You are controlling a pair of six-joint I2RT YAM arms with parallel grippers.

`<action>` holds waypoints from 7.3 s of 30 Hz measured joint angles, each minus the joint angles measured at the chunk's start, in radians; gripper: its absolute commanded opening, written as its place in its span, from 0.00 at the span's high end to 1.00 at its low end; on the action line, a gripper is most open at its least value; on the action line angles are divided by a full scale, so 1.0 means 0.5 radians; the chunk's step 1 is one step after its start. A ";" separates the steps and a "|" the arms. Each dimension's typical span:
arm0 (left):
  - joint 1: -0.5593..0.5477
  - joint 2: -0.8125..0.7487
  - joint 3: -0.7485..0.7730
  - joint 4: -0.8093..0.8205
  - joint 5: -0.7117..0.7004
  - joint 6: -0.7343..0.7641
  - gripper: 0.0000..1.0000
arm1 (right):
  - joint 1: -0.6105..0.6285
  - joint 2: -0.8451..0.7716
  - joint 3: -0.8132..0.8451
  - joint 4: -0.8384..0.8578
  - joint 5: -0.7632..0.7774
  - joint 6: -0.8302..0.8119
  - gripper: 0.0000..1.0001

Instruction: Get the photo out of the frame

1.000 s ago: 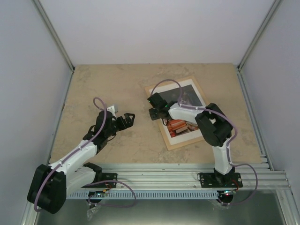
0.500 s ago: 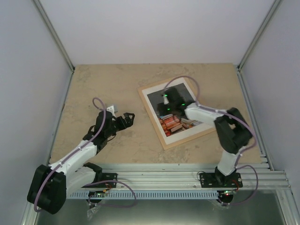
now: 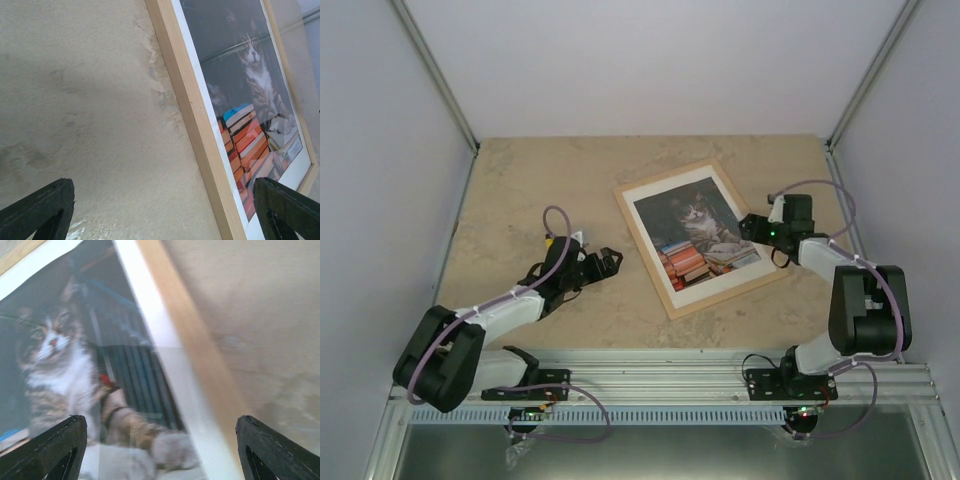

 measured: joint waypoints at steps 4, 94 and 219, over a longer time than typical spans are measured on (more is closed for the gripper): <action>-0.030 0.067 0.014 0.059 0.005 -0.021 0.01 | -0.166 0.046 -0.038 0.069 -0.055 0.023 0.10; -0.055 0.655 0.785 -1.051 -0.784 0.311 0.98 | 0.735 -0.011 -0.154 0.108 -0.014 -0.035 0.02; -0.066 -0.868 -0.012 -0.303 -0.340 -0.510 0.14 | 1.673 -1.113 -0.706 0.814 1.690 1.470 1.00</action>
